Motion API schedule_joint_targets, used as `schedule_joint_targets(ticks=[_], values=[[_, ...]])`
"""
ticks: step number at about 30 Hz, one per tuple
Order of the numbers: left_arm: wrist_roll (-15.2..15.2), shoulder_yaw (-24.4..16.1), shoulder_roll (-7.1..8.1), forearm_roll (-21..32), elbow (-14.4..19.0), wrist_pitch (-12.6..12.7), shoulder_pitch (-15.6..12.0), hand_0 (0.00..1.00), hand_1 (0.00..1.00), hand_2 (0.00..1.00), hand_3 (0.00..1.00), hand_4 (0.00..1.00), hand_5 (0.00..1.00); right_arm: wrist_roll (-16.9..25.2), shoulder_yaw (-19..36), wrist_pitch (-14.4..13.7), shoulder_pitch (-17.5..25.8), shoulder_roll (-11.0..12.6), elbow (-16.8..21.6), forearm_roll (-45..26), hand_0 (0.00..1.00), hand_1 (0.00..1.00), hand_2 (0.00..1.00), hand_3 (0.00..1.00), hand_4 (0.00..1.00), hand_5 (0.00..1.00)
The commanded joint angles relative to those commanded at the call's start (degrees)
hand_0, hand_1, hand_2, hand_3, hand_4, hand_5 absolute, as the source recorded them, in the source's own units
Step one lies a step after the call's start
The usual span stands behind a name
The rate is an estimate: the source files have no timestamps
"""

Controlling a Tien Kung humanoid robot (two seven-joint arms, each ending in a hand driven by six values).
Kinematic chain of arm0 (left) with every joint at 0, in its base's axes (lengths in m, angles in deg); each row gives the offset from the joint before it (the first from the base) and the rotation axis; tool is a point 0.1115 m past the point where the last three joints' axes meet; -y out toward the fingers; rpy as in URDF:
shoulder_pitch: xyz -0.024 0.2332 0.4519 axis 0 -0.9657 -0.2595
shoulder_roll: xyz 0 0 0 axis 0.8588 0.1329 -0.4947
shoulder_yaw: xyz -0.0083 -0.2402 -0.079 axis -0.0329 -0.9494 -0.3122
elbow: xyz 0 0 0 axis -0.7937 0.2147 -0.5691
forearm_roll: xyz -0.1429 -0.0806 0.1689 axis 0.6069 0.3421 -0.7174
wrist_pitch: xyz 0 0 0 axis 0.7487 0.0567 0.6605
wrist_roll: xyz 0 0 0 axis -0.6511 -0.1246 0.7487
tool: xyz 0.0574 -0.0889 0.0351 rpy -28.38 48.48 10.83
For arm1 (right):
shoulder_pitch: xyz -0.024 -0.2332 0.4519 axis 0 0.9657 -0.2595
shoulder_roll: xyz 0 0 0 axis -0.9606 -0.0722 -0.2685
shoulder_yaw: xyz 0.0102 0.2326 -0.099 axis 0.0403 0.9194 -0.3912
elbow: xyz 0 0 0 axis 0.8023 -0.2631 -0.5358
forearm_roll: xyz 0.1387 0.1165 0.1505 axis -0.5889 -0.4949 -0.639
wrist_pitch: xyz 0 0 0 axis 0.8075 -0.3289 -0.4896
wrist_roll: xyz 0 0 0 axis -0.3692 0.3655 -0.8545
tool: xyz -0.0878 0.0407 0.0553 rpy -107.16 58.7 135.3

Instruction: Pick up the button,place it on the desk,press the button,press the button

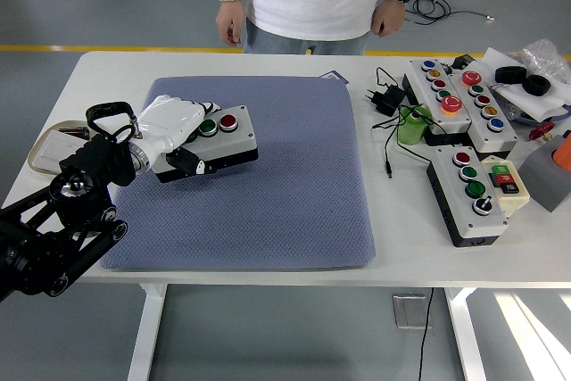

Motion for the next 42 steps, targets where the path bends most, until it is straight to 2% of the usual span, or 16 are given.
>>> schedule_joint_targets(ticks=[3,7,17,18,23,24,29,30,35,36,41,42], values=[[2.89,1.70,0.17,-0.88,-0.54,-0.37,1.11,0.365,0.371,0.260,0.334,0.617,0.063,-0.14,0.08,-0.05,-0.10,-0.06,0.00,0.24,0.787,0.797,0.817,0.751,0.412,0.479],[4.32,3.09,-0.02,-1.90,-1.45,-0.92,2.23,0.381,0.380,0.267,0.334,0.618,0.052,-0.23,-0.11,-0.07,-0.18,-0.12,0.00,0.27,0.787,0.797,0.817,0.751,0.412,0.479],[4.18,3.73,-0.99,-1.90,-4.05,-3.03,4.03,0.402,0.389,0.279,0.337,0.623,0.038,-0.65,0.68,-0.21,-0.63,-0.15,0.00,1.79,0.787,0.797,0.817,0.751,0.412,0.479],[4.10,3.74,-1.11,-1.90,-4.17,-3.82,4.10,0.416,0.418,0.317,0.355,0.641,0.029,-0.61,0.50,-0.20,-0.65,-0.15,0.00,1.54,0.787,0.797,0.817,0.751,0.412,0.479],[3.81,3.97,-1.53,-1.66,-4.52,-6.07,4.14,0.416,0.418,0.317,0.355,0.641,0.029,-0.40,-0.26,-0.12,-0.56,-0.09,0.00,0.57,0.787,0.797,0.817,0.751,0.412,0.479],[3.66,3.90,-1.63,-1.65,-4.64,-6.59,4.14,0.397,0.496,0.486,0.696,0.788,0.096,-0.41,-0.28,-0.12,-0.58,-0.09,0.00,0.59,0.787,0.797,0.817,0.751,0.412,0.479],[3.45,3.32,-1.78,-0.31,-5.28,-6.78,4.16,0.397,0.496,0.486,0.696,0.788,0.096,-0.34,-0.60,-0.02,-0.67,-0.01,0.00,0.34,0.787,0.797,0.817,0.751,0.412,0.479],[3.54,3.28,-1.76,-0.17,-5.34,-6.56,4.19,0.550,0.626,0.676,0.855,0.871,0.184,-0.32,-0.62,-0.01,-0.67,0.01,0.00,0.30,0.787,0.797,0.817,0.751,0.412,0.479],[3.05,3.23,-1.67,0.29,-5.51,-5.42,4.10,0.550,0.626,0.676,0.855,0.871,0.184,-0.38,-0.52,0.00,-0.64,0.07,0.00,0.78,0.787,0.797,0.817,0.751,0.412,0.479],[3.00,3.24,-1.68,0.49,-5.55,-5.05,4.06,0.707,0.756,0.813,0.968,0.998,0.409,-0.37,-0.51,-0.04,-0.63,0.06,0.00,0.73,0.787,0.797,0.817,0.751,0.412,0.479],[2.98,3.33,-1.69,0.53,-5.68,-4.72,4.07,0.707,0.756,0.813,0.968,0.998,0.409,-0.35,-0.69,-0.05,-0.63,0.07,0.00,0.61,0.787,0.797,0.817,0.751,0.412,0.479],[2.95,3.36,-1.72,0.58,-5.72,-4.67,4.09,0.799,0.848,0.899,0.990,0.998,0.428,-0.33,-0.74,-0.05,-0.63,0.07,0.00,0.58,0.787,0.797,0.817,0.751,0.412,0.479]])
